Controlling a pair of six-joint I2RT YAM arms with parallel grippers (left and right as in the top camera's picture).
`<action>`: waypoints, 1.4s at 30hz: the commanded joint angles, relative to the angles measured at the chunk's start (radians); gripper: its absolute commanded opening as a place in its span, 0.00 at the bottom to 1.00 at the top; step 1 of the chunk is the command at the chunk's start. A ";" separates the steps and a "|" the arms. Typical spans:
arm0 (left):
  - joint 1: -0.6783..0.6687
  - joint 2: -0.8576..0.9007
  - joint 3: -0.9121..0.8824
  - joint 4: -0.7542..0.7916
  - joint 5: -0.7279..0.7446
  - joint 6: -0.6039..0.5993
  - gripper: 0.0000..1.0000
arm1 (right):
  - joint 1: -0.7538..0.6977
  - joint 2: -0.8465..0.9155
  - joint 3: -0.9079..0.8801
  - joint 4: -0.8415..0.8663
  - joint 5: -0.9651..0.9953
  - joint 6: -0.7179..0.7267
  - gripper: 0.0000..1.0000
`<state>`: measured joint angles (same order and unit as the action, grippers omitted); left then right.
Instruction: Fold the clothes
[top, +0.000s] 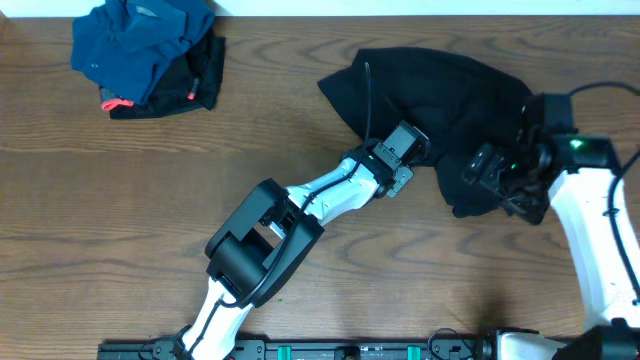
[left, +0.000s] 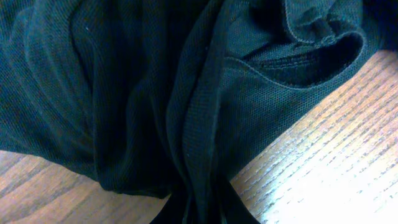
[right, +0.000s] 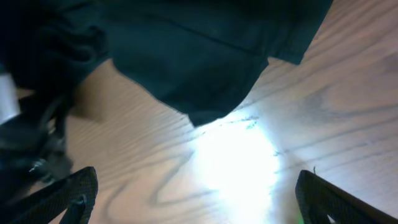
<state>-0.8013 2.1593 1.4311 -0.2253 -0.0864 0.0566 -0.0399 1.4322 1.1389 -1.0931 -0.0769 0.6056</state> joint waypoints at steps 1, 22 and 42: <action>0.004 0.010 0.000 -0.013 -0.019 0.003 0.11 | -0.028 -0.005 -0.048 0.039 0.034 0.056 0.99; 0.004 0.010 0.000 -0.013 -0.019 0.003 0.11 | -0.094 -0.005 -0.376 0.482 0.071 0.056 0.84; 0.004 0.010 0.000 -0.023 -0.019 0.003 0.12 | -0.095 0.151 -0.404 0.650 0.066 0.056 0.69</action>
<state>-0.8013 2.1593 1.4311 -0.2321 -0.0868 0.0566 -0.1268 1.5669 0.7422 -0.4496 -0.0113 0.6567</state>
